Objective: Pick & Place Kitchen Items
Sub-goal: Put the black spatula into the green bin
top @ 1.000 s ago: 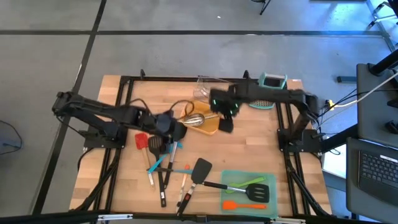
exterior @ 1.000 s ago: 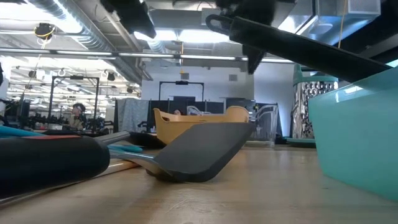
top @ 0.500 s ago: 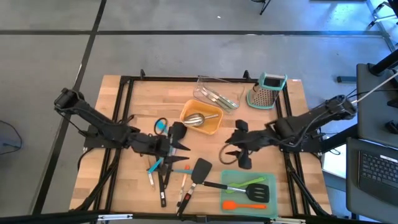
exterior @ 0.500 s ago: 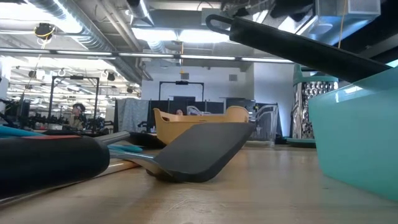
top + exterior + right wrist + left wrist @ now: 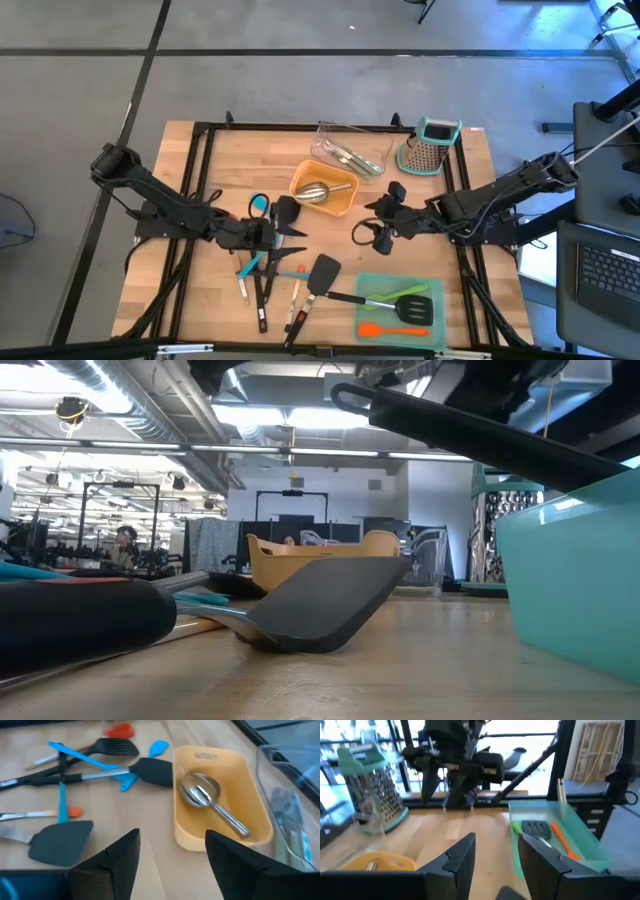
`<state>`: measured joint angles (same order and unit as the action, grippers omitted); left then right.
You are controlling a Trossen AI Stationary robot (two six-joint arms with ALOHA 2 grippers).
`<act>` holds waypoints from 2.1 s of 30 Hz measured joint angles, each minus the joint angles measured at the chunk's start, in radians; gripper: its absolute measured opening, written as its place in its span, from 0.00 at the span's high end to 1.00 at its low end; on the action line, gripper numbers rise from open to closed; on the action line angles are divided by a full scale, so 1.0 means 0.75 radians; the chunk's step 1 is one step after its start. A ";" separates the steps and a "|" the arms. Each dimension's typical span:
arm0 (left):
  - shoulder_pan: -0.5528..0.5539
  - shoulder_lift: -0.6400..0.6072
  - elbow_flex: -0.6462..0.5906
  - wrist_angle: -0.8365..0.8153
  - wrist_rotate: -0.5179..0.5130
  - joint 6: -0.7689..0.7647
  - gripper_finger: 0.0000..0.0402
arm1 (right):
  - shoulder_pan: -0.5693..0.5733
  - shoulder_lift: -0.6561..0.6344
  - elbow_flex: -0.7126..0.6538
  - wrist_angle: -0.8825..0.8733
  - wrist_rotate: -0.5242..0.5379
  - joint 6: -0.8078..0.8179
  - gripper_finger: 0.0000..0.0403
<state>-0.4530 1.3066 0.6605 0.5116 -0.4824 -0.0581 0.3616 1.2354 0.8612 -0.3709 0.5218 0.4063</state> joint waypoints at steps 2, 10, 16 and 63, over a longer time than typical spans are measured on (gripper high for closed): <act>0.005 0.019 0.000 0.025 -0.004 0.028 0.64 | -0.016 0.000 0.000 0.043 -0.061 -0.064 0.44; 0.007 0.049 0.000 0.073 0.015 0.040 0.64 | -0.007 0.000 0.000 0.160 -0.154 -0.194 0.44; 0.003 0.049 0.000 0.071 0.042 0.038 0.64 | -0.007 0.000 0.000 0.161 -0.185 -0.194 0.44; 0.550 0.040 0.087 -0.004 0.495 0.197 0.64 | -0.538 0.000 -0.408 0.933 -0.817 -0.583 0.44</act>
<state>-0.0404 1.3366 0.7261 0.5082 -0.1114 0.0896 -0.0422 1.2354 0.5549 0.3286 -0.0908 -0.0312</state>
